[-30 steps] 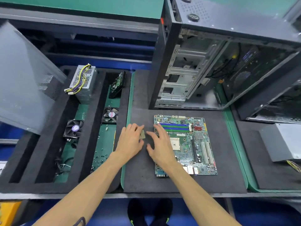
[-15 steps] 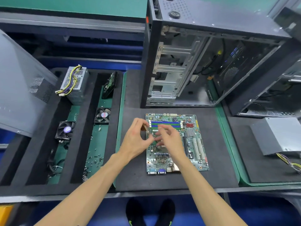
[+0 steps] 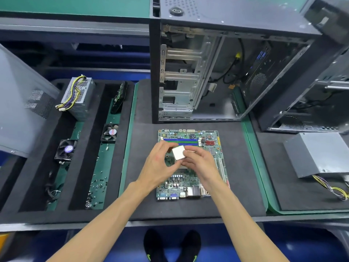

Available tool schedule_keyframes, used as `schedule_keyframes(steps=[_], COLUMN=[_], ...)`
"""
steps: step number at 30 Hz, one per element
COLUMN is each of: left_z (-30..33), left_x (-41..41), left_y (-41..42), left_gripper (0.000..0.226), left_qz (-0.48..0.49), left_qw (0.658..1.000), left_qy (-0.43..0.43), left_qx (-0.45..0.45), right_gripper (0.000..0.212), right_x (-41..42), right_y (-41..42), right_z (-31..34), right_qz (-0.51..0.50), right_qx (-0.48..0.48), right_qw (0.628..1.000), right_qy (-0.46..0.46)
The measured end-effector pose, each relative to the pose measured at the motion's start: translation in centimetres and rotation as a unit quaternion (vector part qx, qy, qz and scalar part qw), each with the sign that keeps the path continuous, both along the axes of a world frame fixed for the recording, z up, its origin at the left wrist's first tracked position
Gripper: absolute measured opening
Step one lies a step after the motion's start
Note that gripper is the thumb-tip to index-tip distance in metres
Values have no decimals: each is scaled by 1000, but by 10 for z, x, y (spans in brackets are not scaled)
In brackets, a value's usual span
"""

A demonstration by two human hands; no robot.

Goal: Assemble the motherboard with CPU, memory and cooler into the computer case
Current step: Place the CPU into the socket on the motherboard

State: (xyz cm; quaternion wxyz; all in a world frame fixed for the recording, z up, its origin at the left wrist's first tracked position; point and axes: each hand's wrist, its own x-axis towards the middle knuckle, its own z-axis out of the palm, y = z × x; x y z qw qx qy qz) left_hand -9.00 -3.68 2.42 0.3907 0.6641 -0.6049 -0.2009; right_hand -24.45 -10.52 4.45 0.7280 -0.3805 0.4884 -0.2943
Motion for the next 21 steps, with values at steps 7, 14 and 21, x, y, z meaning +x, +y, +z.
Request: schedule_keyframes(steps=[7,14,21], left_z=[-6,-18,-26], left_x=[4,11,5], left_y=[3,11,11], left_gripper=[38,38,37], left_qz=[8,22,13], left_qw=[999,997,995], left_qy=[-36,-50,-62], left_qx=[22,60,71], right_gripper=[13,36,33], right_x=[-9,-28,-24], right_y=[0,0,4], right_z=[-15,-45,-51], right_qz=[51,218,200], right_qx=[-113,-362,-401], right_qw=[985,794,779], right_qy=[118,437,438])
